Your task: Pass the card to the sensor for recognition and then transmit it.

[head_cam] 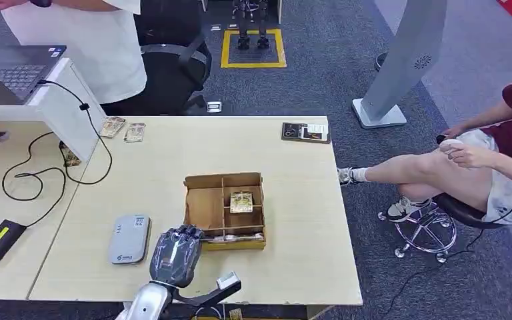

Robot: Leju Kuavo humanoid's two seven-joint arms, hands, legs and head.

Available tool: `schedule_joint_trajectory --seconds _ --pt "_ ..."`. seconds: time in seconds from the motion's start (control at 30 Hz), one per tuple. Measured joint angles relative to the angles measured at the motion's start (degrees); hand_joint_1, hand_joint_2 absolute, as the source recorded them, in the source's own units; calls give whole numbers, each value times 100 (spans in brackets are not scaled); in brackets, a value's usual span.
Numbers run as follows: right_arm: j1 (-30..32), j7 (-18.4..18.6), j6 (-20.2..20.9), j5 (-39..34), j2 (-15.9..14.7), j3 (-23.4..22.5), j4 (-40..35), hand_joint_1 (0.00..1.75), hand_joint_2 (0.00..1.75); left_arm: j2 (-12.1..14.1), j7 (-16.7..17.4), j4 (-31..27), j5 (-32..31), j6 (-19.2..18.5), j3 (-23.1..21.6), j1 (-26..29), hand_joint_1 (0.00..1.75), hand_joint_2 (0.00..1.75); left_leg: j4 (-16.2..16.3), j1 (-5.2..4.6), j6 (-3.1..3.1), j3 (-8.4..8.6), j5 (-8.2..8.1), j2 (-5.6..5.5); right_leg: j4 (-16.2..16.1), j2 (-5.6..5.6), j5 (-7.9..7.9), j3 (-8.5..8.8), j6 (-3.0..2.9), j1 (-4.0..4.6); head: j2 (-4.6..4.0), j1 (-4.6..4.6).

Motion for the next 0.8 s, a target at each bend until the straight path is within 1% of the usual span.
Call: schedule_joint_trajectory --seconds 0.57,0.63,0.7,0.8 --pt "0 2 2 13 2 0 15 0 175 2 -76 -2 50 4 2 5 175 175 0 0 0 0 0 0 0 0 0 1 0 0 0 2" --pt "0 4 7 15 4 0 15 0 175 2 -101 -2 77 90 0 14 175 175 0 0 0 0 0 0 0 0 0 0 0 0 0 2" --pt "1 4 2 13 4 0 15 0 175 2 -182 -13 162 302 9 34 175 175 0 0 0 -1 0 0 0 0 0 0 0 0 0 2" --pt "3 -18 -20 7 4 0 15 0 175 -13 -507 -155 553 914 54 99 175 175 0 0 0 -2 0 -1 0 -1 0 -1 0 0 0 2"
